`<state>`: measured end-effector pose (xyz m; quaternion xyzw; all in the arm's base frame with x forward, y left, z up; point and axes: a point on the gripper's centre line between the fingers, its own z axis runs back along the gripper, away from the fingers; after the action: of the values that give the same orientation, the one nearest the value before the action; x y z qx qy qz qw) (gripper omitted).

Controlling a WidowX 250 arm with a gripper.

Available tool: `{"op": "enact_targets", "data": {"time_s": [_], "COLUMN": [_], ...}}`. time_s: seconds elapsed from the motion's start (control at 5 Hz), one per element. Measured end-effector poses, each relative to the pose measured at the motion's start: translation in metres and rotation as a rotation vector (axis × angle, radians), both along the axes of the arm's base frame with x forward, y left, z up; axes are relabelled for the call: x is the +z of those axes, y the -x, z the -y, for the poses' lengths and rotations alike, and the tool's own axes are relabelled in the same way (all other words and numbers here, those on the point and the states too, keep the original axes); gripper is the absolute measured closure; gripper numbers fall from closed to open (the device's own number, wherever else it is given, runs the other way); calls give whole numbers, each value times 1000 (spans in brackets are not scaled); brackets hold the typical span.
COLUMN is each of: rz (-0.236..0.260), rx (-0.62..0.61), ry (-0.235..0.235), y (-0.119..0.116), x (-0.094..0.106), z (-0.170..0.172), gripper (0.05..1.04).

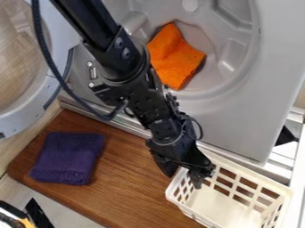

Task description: Moved the basket further right

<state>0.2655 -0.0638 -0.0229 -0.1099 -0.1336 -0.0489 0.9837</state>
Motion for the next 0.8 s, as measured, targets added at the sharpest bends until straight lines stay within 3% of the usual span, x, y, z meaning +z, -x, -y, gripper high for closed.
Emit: {"op": "enact_targets", "data": {"time_s": [0.2,0.4,0.8], "rz": [0,20,114], "rx": [-8,-16,-38], "ry": [-9,-37,-168], "y": [1,0,3], "x": [0,16,72], "z": [-1,-4,-11], "gripper": [76,81,83]}}
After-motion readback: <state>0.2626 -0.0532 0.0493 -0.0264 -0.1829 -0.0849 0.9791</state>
